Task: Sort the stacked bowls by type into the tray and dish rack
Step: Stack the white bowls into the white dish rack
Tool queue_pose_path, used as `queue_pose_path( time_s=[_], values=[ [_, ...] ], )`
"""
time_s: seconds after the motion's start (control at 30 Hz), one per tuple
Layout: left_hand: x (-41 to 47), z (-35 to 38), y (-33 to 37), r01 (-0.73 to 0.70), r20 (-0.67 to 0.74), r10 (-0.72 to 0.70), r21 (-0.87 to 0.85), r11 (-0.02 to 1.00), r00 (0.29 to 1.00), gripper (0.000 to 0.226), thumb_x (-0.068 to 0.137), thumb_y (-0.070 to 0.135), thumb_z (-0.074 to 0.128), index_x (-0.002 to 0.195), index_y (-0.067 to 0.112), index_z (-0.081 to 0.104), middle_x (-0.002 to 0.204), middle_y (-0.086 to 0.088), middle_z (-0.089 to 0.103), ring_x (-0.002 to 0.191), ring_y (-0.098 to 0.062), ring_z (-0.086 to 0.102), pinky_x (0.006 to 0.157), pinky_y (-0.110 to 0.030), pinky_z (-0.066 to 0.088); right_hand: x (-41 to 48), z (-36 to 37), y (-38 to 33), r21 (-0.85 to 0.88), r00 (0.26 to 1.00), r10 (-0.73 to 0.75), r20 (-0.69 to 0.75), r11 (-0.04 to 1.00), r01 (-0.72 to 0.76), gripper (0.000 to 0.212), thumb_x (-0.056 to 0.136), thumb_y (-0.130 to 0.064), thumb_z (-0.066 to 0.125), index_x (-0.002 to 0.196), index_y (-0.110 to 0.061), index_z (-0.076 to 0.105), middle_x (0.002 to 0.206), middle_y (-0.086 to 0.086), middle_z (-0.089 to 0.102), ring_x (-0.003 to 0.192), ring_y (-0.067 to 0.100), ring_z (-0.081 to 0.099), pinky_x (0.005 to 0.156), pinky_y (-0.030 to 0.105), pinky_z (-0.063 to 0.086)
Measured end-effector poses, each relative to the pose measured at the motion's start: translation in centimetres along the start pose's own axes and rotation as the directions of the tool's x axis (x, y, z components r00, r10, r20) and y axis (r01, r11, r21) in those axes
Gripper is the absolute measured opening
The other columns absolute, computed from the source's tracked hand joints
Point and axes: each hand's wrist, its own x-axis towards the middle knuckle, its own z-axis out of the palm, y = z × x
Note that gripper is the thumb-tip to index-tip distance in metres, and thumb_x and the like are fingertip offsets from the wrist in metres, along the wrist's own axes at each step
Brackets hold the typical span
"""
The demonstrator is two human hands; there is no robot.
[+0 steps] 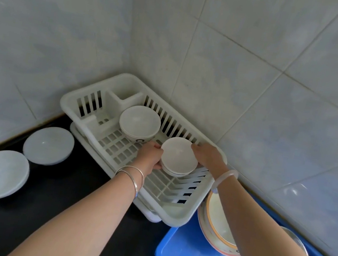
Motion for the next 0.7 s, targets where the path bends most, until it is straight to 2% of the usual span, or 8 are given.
queue_pose_path(
  time_s=[0.07,0.13,0.17,0.3,0.4,0.5,0.63,0.7],
  values=[
    [0.2,-0.1,-0.1,0.012,0.038,-0.012,0.003,1.0,0.999,0.025,0.092,0.003,0.045,0.115,0.007,0.052,0.129,-0.019,0.052,0.114,-0.041,0.054,0.081,-0.05,0.054,0.3,0.0,0.2,-0.052,1.0,-0.001,-0.027,0.999,0.0,0.04,0.097,-0.031,0.036,0.103,-0.001,0.062,0.085,0.013,0.068,0.08,0.03,0.066,0.083,0.038,0.053],
    [0.2,-0.2,-0.2,0.02,0.073,-0.021,0.008,1.0,0.997,0.031,0.092,0.003,0.045,0.123,0.005,0.051,0.13,-0.019,0.051,0.116,-0.039,0.053,0.083,-0.049,0.054,0.5,-0.1,0.3,-0.122,0.996,-0.016,-0.09,0.993,0.005,0.033,0.095,-0.031,0.038,0.093,-0.006,0.059,0.067,0.002,0.053,0.062,0.018,0.053,0.069,0.033,0.045],
    [0.2,-0.2,-0.2,0.019,0.076,-0.02,0.011,1.0,0.997,0.033,0.092,0.002,0.045,0.124,0.004,0.051,0.13,-0.019,0.05,0.117,-0.039,0.053,0.083,-0.048,0.054,0.5,-0.2,0.2,-0.146,0.993,-0.022,-0.115,0.989,0.005,0.028,0.095,-0.031,0.039,0.089,-0.009,0.055,0.065,-0.001,0.047,0.058,0.015,0.046,0.066,0.032,0.04],
    [0.1,-0.2,-0.3,-0.005,0.071,0.002,0.039,0.999,0.997,0.035,0.092,0.001,0.046,0.126,0.004,0.052,0.13,-0.019,0.052,0.115,-0.039,0.054,0.084,-0.047,0.054,0.2,-0.1,0.4,-0.26,0.993,-0.076,-0.09,0.964,0.05,0.023,0.096,-0.03,0.037,0.087,-0.012,0.049,0.065,-0.001,0.045,0.062,0.018,0.046,0.065,0.03,0.037],
    [-0.3,-0.3,-0.2,-0.019,0.086,0.013,0.071,0.997,0.996,0.035,0.091,-0.001,0.046,0.126,0.003,0.052,0.129,-0.018,0.053,0.117,-0.038,0.053,0.086,-0.046,0.053,-0.3,0.4,1.0,-0.303,0.988,-0.122,-0.093,0.949,0.088,0.028,0.096,-0.028,0.035,0.092,-0.009,0.055,0.076,0.005,0.055,0.07,0.022,0.049,0.067,0.03,0.038],
    [-0.6,-0.3,-0.3,-0.039,0.102,0.027,0.116,0.993,0.994,0.037,0.092,0.001,0.044,0.127,0.005,0.053,0.127,-0.017,0.055,0.117,-0.036,0.053,0.088,-0.042,0.052,-0.8,0.8,1.3,-0.339,0.977,-0.169,-0.131,0.934,0.115,0.036,0.098,-0.029,0.034,0.108,-0.006,0.06,0.097,0.011,0.065,0.079,0.023,0.053,0.071,0.031,0.041],
    [-1.3,-0.6,-0.2,-0.122,0.102,0.1,0.239,0.963,0.99,0.036,0.092,0.006,0.042,0.125,0.004,0.055,0.106,-0.013,0.055,0.099,-0.028,0.053,0.09,-0.041,0.047,-2.0,1.1,1.5,-0.307,0.959,-0.204,-0.197,0.942,0.137,0.035,0.098,-0.027,0.036,0.116,-0.008,0.059,0.108,0.012,0.066,0.096,0.026,0.061,0.077,0.03,0.042],
    [-2.0,-1.0,0.1,-0.188,0.106,0.163,0.299,0.936,0.981,0.031,0.092,0.01,0.042,0.116,0.012,0.061,0.098,-0.008,0.056,0.093,-0.024,0.052,0.091,-0.038,0.046,-2.9,1.1,1.6,-0.244,0.949,-0.215,-0.229,0.957,0.158,0.035,0.097,-0.024,0.037,0.121,-0.008,0.058,0.111,0.013,0.066,0.099,0.026,0.061,0.076,0.027,0.038]
  ],
)
